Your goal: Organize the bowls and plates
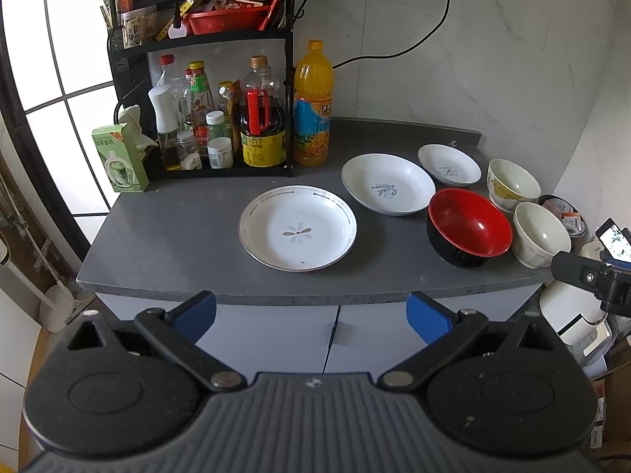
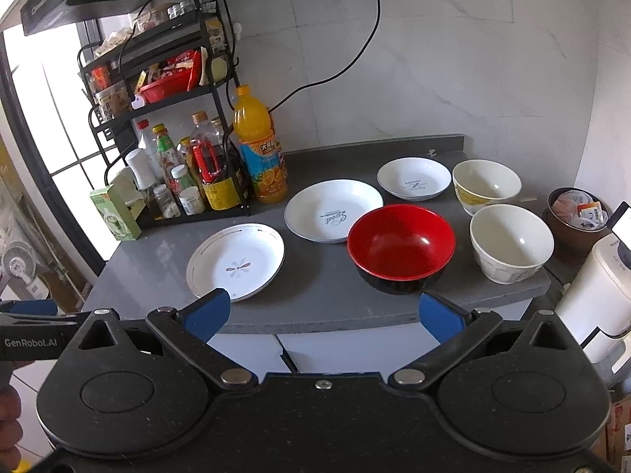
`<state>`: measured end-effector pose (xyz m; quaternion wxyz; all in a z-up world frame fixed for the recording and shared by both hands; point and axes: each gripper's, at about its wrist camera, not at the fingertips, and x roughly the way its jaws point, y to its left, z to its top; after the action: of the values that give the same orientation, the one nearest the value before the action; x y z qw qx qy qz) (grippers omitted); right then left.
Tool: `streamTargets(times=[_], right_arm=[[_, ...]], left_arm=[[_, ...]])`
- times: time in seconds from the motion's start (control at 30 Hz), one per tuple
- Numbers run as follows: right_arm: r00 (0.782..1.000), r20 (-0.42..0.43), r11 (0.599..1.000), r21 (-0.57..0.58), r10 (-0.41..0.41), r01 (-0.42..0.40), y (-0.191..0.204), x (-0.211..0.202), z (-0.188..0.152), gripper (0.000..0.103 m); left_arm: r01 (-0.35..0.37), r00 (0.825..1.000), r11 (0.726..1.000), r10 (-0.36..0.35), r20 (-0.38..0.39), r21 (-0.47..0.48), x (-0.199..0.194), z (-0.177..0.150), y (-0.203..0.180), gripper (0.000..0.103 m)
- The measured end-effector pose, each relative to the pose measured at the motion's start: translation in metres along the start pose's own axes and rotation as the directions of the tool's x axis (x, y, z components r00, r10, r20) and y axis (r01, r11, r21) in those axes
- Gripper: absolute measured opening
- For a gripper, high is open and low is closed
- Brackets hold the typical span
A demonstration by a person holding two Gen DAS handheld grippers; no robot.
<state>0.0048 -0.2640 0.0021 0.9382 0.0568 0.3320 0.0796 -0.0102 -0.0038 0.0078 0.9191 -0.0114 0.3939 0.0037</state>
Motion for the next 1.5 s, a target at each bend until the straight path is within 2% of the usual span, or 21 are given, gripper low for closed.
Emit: streamTargets(times=[0.6, 0.87, 1.5], right_arm=[[1.0, -0.006, 0.999, -0.022, -0.027, 0.026, 0.005, 0.004, 0.006, 0.103], [1.0, -0.016, 0.999, -0.028, -0.026, 0.025, 0.003, 0.004, 0.008, 0.103], [0.999, -0.026, 0.999, -0.04, -0.019, 0.018, -0.001, 0.0, 0.013, 0.103]], left_arm=[[-0.002, 1.0, 1.0, 0.002, 0.0, 0.005, 0.003, 0.005, 0.004, 0.102], [-0.007, 1.0, 1.0, 0.007, -0.005, -0.023, 0.006, 0.008, 0.006, 0.102], [-0.017, 1.0, 1.0, 0.017, -0.023, -0.013, 0.003, 0.01, 0.005, 0.102]])
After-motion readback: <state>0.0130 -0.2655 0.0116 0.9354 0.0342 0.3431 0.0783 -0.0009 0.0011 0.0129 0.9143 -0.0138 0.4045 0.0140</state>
